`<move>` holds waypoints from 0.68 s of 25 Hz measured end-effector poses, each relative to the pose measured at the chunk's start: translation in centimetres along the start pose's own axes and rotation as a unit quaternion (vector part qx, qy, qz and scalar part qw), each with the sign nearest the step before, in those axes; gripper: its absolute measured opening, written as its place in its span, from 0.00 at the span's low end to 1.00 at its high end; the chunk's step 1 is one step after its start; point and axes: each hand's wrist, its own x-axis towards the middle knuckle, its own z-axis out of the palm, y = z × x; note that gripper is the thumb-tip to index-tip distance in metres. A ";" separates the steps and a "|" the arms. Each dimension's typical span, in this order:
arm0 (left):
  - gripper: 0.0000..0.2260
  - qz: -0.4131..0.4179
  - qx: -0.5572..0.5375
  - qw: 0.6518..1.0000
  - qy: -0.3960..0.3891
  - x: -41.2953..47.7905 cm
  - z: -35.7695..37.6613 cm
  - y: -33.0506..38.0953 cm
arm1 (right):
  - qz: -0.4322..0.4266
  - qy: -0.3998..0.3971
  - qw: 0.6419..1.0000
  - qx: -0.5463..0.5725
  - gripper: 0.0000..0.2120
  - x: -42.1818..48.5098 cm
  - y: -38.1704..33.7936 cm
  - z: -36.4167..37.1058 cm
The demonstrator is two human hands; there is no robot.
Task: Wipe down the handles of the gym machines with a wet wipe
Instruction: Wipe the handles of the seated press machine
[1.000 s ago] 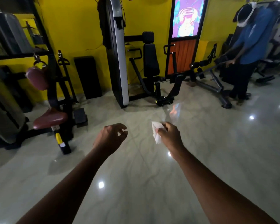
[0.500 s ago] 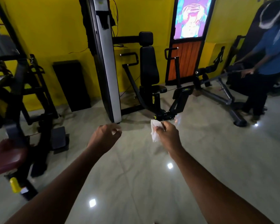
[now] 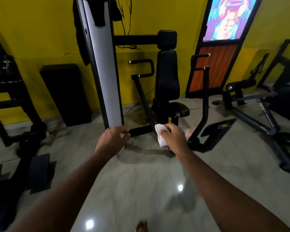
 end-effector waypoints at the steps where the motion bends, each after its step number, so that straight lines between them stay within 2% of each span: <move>1: 0.08 -0.006 -0.002 1.000 -0.005 4.2 1.0 -0.8 | 0.003 0.003 1.000 -0.004 0.06 4.3 0.5 1.0; 7: 0.08 -0.010 -0.022 0.998 -0.055 28.1 4.0 -2.7 | 0.007 0.018 1.000 -0.001 0.04 26.6 0.6 4.7; 13: 0.11 -0.010 -0.030 0.999 -0.020 50.3 10.8 -5.1 | -0.007 0.029 0.998 0.062 0.10 48.9 3.8 9.8; 17: 0.14 -0.024 -0.003 1.000 -0.014 64.2 15.9 -7.5 | -0.006 0.025 0.998 0.065 0.07 62.9 5.6 12.7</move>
